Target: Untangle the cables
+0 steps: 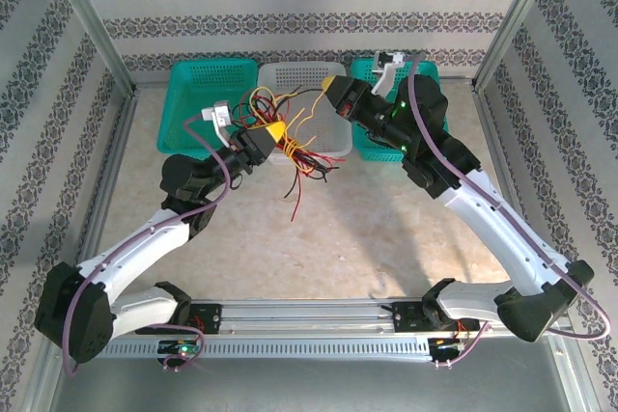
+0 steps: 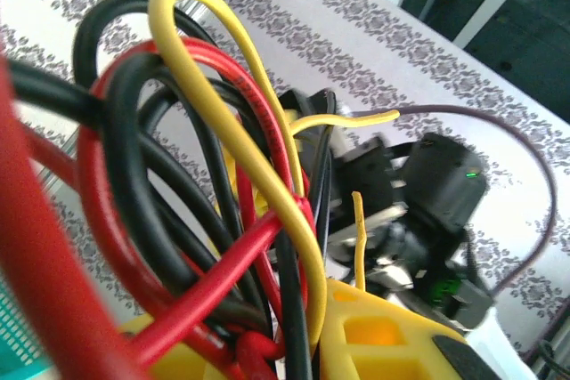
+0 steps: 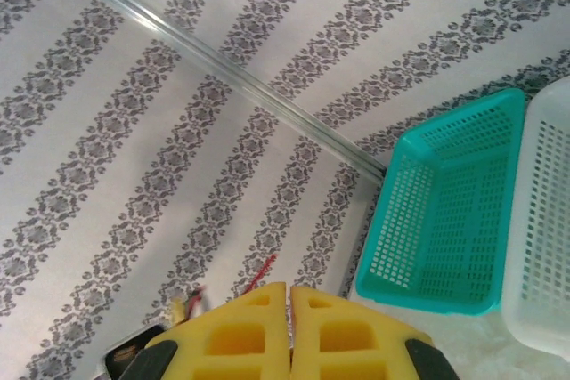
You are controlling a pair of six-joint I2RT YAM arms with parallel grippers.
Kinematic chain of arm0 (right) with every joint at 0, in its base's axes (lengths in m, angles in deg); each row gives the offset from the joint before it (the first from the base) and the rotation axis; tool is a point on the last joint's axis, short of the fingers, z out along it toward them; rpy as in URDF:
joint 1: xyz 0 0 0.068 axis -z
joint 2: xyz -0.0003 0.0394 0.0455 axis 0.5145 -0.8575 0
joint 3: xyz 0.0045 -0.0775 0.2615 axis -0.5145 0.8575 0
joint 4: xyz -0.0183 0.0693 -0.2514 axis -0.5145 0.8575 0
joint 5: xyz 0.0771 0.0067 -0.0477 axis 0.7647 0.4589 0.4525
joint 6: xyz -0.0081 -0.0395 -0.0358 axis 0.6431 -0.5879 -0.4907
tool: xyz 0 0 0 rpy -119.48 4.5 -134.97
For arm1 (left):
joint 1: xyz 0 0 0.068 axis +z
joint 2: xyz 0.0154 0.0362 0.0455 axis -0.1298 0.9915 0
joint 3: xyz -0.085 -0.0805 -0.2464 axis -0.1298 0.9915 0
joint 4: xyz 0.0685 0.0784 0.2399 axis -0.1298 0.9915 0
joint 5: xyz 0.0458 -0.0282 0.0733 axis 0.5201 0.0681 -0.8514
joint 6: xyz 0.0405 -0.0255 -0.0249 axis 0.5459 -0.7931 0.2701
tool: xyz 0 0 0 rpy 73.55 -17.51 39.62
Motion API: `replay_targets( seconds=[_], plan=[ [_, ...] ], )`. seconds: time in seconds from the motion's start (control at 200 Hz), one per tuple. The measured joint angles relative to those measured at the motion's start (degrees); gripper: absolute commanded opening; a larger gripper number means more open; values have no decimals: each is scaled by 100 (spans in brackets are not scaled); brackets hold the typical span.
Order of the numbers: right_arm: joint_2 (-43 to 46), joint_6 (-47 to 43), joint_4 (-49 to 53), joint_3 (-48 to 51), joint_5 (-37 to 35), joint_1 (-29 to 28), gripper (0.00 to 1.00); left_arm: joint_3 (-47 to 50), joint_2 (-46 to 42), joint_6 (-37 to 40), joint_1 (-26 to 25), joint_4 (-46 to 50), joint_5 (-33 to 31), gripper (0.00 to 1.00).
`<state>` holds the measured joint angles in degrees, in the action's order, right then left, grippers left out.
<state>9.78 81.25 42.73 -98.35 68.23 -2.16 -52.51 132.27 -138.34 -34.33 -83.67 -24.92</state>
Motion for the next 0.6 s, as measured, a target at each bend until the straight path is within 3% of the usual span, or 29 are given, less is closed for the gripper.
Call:
replay_targets(
  seconds=[0.185,0.42,0.605],
  plan=[
    [-109,179,-291,181,282,74,0,-105,-245,-181,52,-264,-24,0],
    [-195,566,-1200,1005,411,151,0,-221,686,-964,271,-1207,-9,0],
    [-221,846,-1943,1799,356,26,0,-546,1209,-1320,754,-1644,-138,0]
  ],
)
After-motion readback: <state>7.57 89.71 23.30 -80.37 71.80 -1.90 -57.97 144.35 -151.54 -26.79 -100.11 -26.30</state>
